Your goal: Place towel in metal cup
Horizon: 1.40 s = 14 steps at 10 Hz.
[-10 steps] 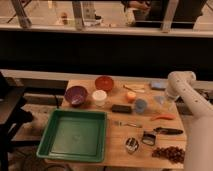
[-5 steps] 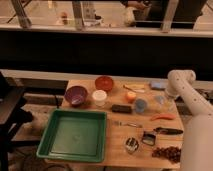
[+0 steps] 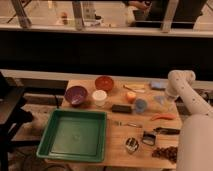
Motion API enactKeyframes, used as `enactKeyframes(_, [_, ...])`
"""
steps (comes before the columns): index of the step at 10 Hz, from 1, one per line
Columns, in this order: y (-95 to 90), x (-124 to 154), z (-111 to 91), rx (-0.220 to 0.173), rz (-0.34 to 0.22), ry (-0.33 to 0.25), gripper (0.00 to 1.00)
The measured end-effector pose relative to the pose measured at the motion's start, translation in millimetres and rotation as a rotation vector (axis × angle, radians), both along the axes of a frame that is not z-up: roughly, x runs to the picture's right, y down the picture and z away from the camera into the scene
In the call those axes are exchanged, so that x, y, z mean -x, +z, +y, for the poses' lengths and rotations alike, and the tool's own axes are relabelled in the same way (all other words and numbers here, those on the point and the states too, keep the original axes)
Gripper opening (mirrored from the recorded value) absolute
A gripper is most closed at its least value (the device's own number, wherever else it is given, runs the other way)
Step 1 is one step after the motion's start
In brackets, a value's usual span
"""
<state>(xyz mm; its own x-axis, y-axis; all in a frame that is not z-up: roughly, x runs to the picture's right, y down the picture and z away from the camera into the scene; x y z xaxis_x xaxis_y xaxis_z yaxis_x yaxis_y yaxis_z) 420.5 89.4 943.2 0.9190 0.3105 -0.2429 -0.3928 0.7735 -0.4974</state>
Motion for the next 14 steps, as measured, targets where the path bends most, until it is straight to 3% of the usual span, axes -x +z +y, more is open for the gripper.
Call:
enactKeyframes(4, [4.2, 2.6, 2.0, 0.002, -0.016, -0.004, 0.79])
enactKeyframes(5, [5.3, 3.8, 2.3, 0.008, -0.022, -0.007, 0.74])
enactKeyframes(6, [7.5, 5.3, 2.9, 0.022, -0.028, -0.009, 0.69])
enactKeyframes(9, [16.4, 8.7, 5.9, 0.080, -0.044, -0.015, 0.68])
enactKeyframes(11, [17.4, 10.7, 3.6, 0.089, -0.049, -0.016, 0.67])
enactKeyframes(14, [18.6, 9.8, 3.5, 0.094, -0.048, -0.013, 0.41])
